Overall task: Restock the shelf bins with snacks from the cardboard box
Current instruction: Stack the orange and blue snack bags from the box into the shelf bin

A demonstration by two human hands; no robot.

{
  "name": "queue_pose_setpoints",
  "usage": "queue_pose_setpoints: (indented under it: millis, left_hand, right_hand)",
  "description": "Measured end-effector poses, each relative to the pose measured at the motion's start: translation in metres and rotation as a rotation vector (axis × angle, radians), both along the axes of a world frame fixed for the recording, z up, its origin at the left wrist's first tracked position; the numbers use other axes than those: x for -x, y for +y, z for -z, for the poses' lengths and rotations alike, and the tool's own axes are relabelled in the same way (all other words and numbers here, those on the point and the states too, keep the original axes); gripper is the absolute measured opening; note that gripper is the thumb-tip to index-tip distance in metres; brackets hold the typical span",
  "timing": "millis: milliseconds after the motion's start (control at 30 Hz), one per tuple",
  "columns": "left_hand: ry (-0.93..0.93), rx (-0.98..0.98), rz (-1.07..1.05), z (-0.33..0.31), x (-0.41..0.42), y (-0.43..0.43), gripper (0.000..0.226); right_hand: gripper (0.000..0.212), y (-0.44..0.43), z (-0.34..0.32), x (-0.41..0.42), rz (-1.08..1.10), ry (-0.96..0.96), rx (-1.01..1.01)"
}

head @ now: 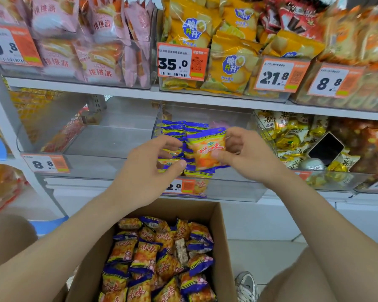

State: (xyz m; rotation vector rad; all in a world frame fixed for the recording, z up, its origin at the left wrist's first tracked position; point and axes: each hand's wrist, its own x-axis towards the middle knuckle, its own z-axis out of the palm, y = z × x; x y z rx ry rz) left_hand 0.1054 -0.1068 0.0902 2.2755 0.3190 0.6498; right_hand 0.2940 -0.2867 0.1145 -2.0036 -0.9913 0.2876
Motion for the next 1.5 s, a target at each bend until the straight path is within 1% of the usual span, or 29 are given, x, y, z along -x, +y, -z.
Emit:
queue_pose_setpoints:
  millis: [33,100,167,200,300,367,467,567,667,733,800,933,1033,1233,1300,1367,1433,1467,1500]
  left_hand:
    - [0.017,-0.114,0.017,-0.001,-0.004,0.002,0.027]
    - [0.071,-0.276,0.081,-0.002,-0.016,0.005,0.022]
    - [0.149,-0.373,0.145,0.0,-0.03,0.007,0.026]
    - [0.197,-0.404,0.167,0.002,-0.037,0.006,0.033]
    - [0.375,-0.495,0.172,0.017,-0.055,0.002,0.062]
    - [0.464,-0.565,0.141,0.025,-0.066,-0.001,0.072]
    - [0.517,-0.583,0.118,0.027,-0.082,-0.001,0.077]
    - [0.536,-0.577,0.085,0.032,-0.092,0.006,0.078]
    - [0.623,-0.541,0.089,0.043,-0.097,0.013,0.077]
    - [0.67,-0.512,0.096,0.048,-0.099,0.013,0.073]
    - [0.683,-0.513,0.093,0.049,-0.1,0.011,0.071]
    - [0.682,-0.505,0.092,0.049,-0.1,0.009,0.07]
    - [0.676,-0.504,0.088,0.051,-0.099,0.009,0.069]
    - [0.676,-0.505,0.087,0.052,-0.099,0.01,0.068]
    - [0.66,-0.507,0.087,0.052,-0.099,0.011,0.067]
    - [0.615,-0.526,0.074,0.05,-0.097,0.01,0.067]
    - [0.544,-0.545,0.046,0.048,-0.095,0.008,0.066]
    - [0.503,-0.547,0.035,0.046,-0.093,0.007,0.064]
    - [0.454,-0.545,0.027,0.045,-0.09,0.007,0.061]
  right_hand:
    - [0.027,0.0,0.005,-0.012,0.111,-0.055,-0.002]
    - [0.029,0.003,0.019,-0.034,0.321,-0.174,0.012]
    - [0.031,0.013,0.033,-0.053,0.446,-0.256,0.036]
    - [0.034,0.018,0.039,-0.061,0.477,-0.279,0.058]
    - [0.057,0.035,0.053,-0.081,0.514,-0.331,0.111]
    - [0.061,0.046,0.06,-0.091,0.526,-0.391,0.209]
    - [0.061,0.061,0.07,-0.104,0.518,-0.424,0.359]
    - [0.058,0.077,0.079,-0.121,0.496,-0.345,0.389]
    - [0.059,0.089,0.083,-0.132,0.458,-0.289,0.422]
    - [0.057,0.093,0.085,-0.138,0.461,-0.289,0.409]
    - [0.053,0.097,0.086,-0.143,0.488,-0.291,0.38]
    - [0.039,0.101,0.09,-0.147,0.556,-0.234,0.285]
    - [0.034,0.104,0.094,-0.148,0.595,-0.22,0.216]
    - [0.033,0.105,0.102,-0.156,0.494,-0.174,0.244]
    - [0.036,0.098,0.105,-0.157,0.437,-0.162,0.26]
    - [0.046,0.089,0.103,-0.155,0.392,-0.178,0.283]
    - [0.057,0.082,0.095,-0.148,0.387,-0.211,0.265]
    - [0.058,0.078,0.09,-0.143,0.391,-0.242,0.247]
    - [0.055,0.074,0.084,-0.135,0.39,-0.291,0.226]
